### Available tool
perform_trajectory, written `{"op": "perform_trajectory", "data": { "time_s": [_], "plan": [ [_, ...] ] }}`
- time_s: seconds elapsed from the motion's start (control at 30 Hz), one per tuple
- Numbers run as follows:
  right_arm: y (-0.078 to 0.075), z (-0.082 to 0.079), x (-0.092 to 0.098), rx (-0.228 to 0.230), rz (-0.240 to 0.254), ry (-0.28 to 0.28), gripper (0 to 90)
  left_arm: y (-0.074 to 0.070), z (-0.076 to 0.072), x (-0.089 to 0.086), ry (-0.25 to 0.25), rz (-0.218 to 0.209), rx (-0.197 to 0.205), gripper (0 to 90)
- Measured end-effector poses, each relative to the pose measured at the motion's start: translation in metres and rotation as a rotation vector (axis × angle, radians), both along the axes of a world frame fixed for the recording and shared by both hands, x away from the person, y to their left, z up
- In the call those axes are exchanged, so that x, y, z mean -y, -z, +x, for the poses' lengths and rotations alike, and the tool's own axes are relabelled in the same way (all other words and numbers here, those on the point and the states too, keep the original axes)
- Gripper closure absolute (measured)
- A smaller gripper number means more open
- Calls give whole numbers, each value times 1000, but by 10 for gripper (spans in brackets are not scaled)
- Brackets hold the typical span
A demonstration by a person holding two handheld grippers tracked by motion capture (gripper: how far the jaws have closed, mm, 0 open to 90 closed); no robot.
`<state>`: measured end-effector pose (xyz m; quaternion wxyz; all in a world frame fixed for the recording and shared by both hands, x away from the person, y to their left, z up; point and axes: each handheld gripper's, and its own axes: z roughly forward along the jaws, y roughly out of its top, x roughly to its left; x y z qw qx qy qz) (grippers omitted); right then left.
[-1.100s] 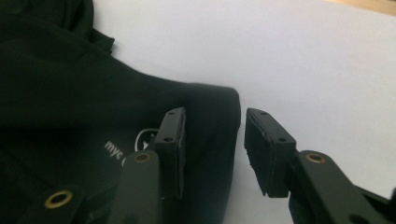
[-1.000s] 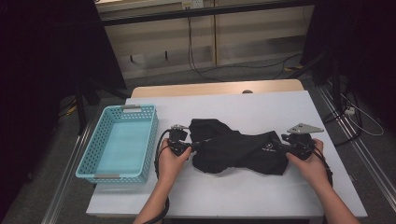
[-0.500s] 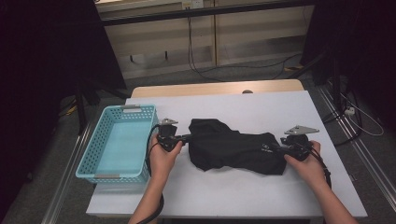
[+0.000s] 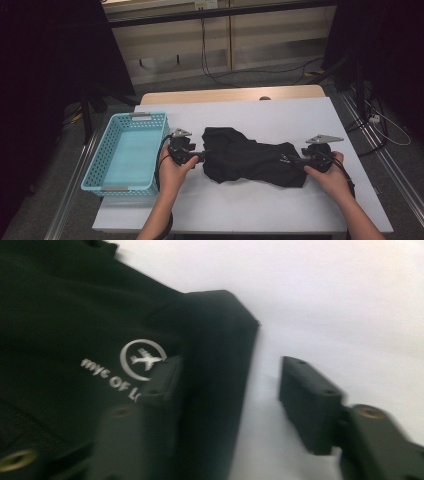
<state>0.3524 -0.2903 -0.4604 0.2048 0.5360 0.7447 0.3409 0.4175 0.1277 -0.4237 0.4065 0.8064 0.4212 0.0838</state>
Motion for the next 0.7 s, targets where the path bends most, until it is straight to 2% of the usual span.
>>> {"op": "perform_trajectory", "data": {
  "time_s": [0.13,0.3,0.43,0.53,0.7],
  "plan": [
    [0,-1,-1,-6,-6,11,422,2,-3,1,-4,10,-3,257],
    [-1,-4,-4,-19,-3,52,453,9,-5,1,-5,27,-16,243],
    [-2,-7,-8,-29,-5,73,568,14,-5,3,-7,36,-24,234],
    [-2,-9,-9,-32,3,86,605,15,-6,5,-2,42,-30,232],
    [-3,-9,-10,-32,-3,102,736,17,-7,11,4,39,-35,232]
  ]
}}
